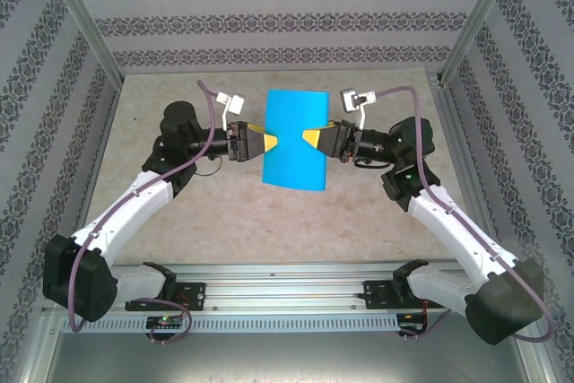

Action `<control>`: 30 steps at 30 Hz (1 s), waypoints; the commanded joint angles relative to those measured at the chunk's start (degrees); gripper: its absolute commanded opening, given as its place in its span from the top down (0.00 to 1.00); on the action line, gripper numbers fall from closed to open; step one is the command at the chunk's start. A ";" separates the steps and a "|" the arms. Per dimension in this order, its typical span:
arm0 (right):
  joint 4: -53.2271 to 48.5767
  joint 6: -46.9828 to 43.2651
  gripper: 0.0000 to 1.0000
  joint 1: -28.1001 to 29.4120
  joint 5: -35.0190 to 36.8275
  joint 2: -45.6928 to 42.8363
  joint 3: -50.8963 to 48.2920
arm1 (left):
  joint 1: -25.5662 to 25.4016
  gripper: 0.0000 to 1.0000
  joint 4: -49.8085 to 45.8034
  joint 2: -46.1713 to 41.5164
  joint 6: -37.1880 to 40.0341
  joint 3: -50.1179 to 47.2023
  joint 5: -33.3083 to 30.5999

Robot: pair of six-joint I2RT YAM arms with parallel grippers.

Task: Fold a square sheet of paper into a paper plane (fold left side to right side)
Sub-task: Place a square sheet of paper at the center of the table.

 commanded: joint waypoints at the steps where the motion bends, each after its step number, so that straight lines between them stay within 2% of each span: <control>1: 1.14 -0.58 0.77 0.09 -0.60 0.26 1.10 | -1.71 0.17 5.25 -0.79 0.30 1.58 2.30; 6: -0.76 -1.96 0.77 -1.95 0.86 0.06 -0.56 | -1.84 0.68 3.24 -2.02 1.45 1.22 1.31; 9: -1.55 -2.06 0.77 -3.09 0.91 0.18 -1.53 | -1.84 0.90 1.33 -2.01 2.23 1.07 0.68; 11: -2.39 -2.50 0.76 -4.17 1.44 -0.08 -2.35 | -1.91 1.00 -0.38 -2.01 3.15 0.83 0.03; 14: -6.87 -5.04 0.71 -6.14 3.00 -0.80 -3.37 | -1.89 1.00 -4.10 -1.92 4.91 0.27 -1.59; 17: -17.96 -11.49 0.55 -8.05 6.67 -1.82 -3.57 | -1.85 1.00 -9.69 -1.28 7.25 -0.37 -3.98; 20: -32.93 -19.71 0.38 -10.09 13.72 -2.37 -2.58 | -1.58 1.00 -16.30 0.56 9.16 -1.29 -6.59; 22: -41.67 -23.93 0.31 -11.41 17.86 -2.09 -2.03 | -1.27 1.00 -19.44 2.45 9.74 -2.90 -8.08; 25: -48.61 -26.92 0.21 -12.90 22.12 -1.18 -2.40 | -0.46 1.00 -23.12 4.60 11.00 -5.53 -10.78; 27: -52.44 -27.93 0.18 -13.00 25.98 -0.28 -2.68 | 0.30 1.00 -25.61 5.56 12.11 -7.15 -13.31; 30: -54.17 -28.06 0.18 -12.84 28.11 1.90 -3.89 | 2.38 1.00 -27.58 7.91 12.65 -9.48 -15.55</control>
